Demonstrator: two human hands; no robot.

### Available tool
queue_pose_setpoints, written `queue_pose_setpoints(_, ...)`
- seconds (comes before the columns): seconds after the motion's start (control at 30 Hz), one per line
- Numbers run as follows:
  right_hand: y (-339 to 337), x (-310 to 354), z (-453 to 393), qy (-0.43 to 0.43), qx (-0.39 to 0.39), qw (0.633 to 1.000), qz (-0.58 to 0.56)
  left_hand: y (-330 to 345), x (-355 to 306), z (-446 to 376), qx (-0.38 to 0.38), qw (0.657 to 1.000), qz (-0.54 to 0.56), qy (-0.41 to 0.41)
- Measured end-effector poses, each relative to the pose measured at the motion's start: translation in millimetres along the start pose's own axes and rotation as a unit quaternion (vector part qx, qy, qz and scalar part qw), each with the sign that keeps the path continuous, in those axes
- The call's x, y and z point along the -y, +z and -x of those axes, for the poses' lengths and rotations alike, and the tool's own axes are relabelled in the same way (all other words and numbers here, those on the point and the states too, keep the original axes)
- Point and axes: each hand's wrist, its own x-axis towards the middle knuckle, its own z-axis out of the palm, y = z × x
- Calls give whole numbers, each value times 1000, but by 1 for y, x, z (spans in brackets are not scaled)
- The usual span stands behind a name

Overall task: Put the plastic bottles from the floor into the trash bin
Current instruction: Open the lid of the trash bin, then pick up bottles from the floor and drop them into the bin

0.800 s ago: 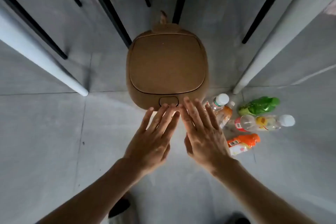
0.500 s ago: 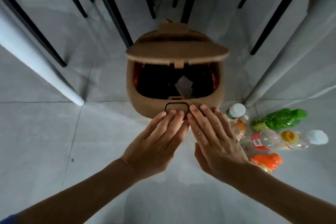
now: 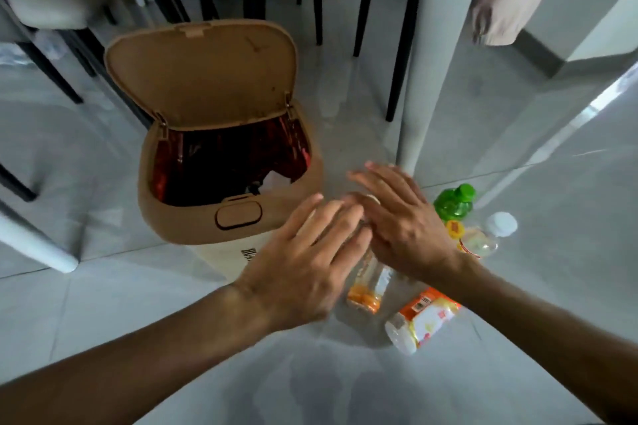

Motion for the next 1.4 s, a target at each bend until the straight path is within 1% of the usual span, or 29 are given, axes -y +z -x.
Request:
queue_pose_setpoints(0.03,-5,-12,13,82,27,996,27,5,-10,-21,15,999,41,10)
queue_pose_setpoints(0.07,-9,-21,23,166,71,982,55,13,-18,-41,41,996,73,8)
queue_pose_setpoints(0.1,-12,-28,31,237,124,960,80,24,-24,-59,79,993,91,-4)
queue_pose_setpoints(0.13,-14,-33,37,286,173,937,102,41,-28,-76,133,986,96,-27)
queue_pose_setpoints(0.2,-17,-38,43,333,263,895,139,75,-32,-100,236,961,96,-104)
queue_pose_setpoints(0.23,-17,-38,44,346,300,877,142,88,-31,-106,270,947,98,-144)
queue_pose_setpoints(0.3,-16,-38,44,360,343,860,116,103,-31,-110,295,928,108,-200)
queue_pose_setpoints(0.33,-17,-38,44,361,349,859,97,105,-32,-109,289,925,121,-215)
queue_pose_setpoints(0.4,-21,-39,43,363,334,868,57,103,-34,-106,263,928,134,-225)
queue_pose_setpoints(0.5,-31,-46,33,360,250,899,-4,82,-34,-105,225,937,143,-226)
queue_pose_setpoints(0.57,-42,-50,13,353,167,920,-42,55,-26,-113,172,943,175,-226)
queue_pose_setpoints(0.6,-50,-51,1,345,122,929,-61,38,-23,-120,131,947,187,-225)
queue_pose_setpoints(0.67,-75,-51,-30,300,11,951,-79,-6,-7,-134,40,955,196,-219)
queue_pose_setpoints(0.73,-105,-45,-56,252,-76,960,-94,-50,12,-147,-32,947,216,-234)
queue_pose_setpoints(0.8,-132,-35,-82,229,-152,951,-140,-97,38,-150,-98,937,215,-256)
queue_pose_setpoints(0.9,-160,-18,-116,191,-256,923,-214,-162,76,-137,-186,925,206,-261)
queue_pose_setpoints(0.93,-165,-13,-126,176,-284,912,-238,-179,87,-130,-199,922,202,-263)
queue_pose_setpoints(1.0,-166,-1,-145,148,-319,895,-276,-205,109,-112,-198,923,194,-266)
queue_pose_setpoints(1.03,-162,4,-153,137,-326,889,-292,-213,119,-103,-189,923,199,-271)
queue_pose_setpoints(1.1,-146,14,-165,135,-297,893,-310,-214,137,-89,-145,919,217,-295)
queue_pose_setpoints(1.17,-119,24,-172,162,-230,906,-316,-202,150,-75,-64,921,212,-321)
queue_pose_setpoints(1.27,-76,35,-172,210,-120,912,-332,-169,159,-58,69,917,193,-341)
queue_pose_setpoints(1.33,-51,36,-171,233,-71,907,-344,-145,162,-46,128,907,185,-356)
queue_pose_setpoints(1.4,-33,33,-172,270,-22,885,-379,-126,167,-36,165,896,184,-370)
